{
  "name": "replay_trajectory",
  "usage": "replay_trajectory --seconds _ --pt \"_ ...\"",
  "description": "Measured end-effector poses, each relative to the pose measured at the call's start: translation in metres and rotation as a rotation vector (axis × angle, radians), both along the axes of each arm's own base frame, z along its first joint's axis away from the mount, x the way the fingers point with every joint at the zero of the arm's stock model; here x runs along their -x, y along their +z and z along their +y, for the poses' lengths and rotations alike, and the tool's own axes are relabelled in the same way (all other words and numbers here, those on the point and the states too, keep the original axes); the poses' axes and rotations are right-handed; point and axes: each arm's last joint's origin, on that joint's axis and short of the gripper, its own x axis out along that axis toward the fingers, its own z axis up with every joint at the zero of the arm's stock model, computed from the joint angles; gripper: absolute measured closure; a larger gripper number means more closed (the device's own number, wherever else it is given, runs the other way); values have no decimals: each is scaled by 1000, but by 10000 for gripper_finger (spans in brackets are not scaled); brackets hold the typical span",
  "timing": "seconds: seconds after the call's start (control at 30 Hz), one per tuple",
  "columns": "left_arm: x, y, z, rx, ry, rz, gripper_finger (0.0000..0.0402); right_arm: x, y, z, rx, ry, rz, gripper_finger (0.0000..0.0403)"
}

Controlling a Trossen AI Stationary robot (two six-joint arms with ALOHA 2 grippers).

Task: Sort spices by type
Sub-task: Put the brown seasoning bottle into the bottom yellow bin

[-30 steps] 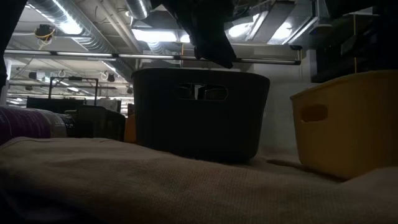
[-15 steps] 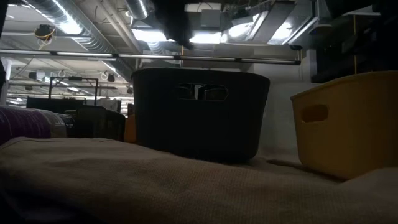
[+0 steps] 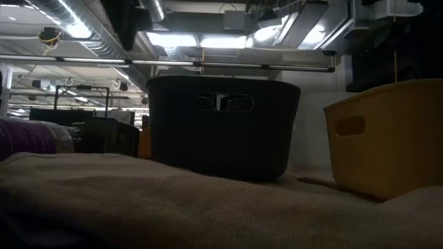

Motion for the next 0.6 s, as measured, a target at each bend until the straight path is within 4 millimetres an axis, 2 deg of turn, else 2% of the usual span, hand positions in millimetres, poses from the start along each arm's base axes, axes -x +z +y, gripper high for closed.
replay_trajectory --seconds 0.3,0.6 --pt "15 -51 -12 -43 -44 159 222 1 0 1 -20 62 21 121" --pt "18 -92 -11 -39 -21 150 222 1 0 1 -18 79 21 121"
